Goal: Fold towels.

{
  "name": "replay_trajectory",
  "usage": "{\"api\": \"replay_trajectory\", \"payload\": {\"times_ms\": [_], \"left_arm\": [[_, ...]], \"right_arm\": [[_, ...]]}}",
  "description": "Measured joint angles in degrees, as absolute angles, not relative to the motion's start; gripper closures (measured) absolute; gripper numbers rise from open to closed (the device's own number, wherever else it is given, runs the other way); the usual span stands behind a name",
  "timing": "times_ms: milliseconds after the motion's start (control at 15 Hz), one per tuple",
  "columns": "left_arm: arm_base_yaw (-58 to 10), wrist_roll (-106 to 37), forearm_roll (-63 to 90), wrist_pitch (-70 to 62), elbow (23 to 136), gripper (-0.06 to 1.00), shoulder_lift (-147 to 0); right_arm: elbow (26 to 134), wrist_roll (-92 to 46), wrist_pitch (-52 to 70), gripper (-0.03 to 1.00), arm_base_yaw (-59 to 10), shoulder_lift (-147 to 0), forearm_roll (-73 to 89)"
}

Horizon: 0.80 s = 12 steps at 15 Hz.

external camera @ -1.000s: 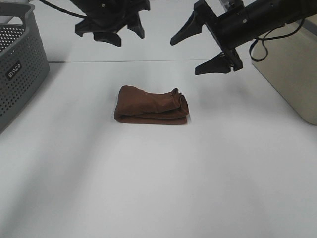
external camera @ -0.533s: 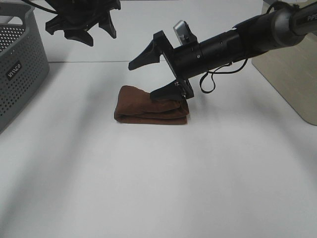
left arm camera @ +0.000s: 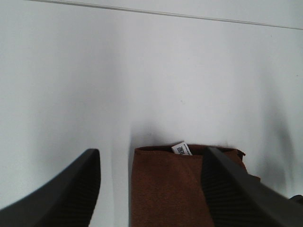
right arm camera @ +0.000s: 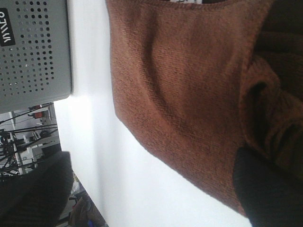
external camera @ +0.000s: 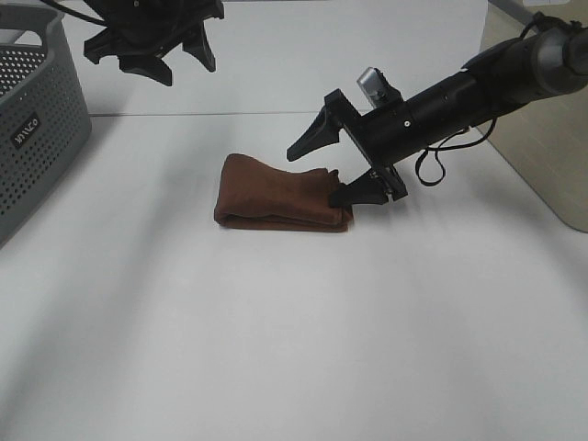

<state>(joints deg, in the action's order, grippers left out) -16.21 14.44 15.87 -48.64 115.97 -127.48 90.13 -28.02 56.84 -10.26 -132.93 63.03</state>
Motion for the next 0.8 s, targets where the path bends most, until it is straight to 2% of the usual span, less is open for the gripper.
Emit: {"api": "replay_trajectory", "payload": {"times_ms": [400,800], "left_arm": [[-16.2,14.4,11.7,-50.2,116.0,0.35,-124.8],[-16.2,13.5,1.6,-64.1,116.1,0.35,-117.2]], "right_arm": [[90.1,-23.6,58.2,0.1,-8.0,-131.0,53.4],[90.1,-16.8,61.4,0.1,-8.0,-118.7,38.5]]}}
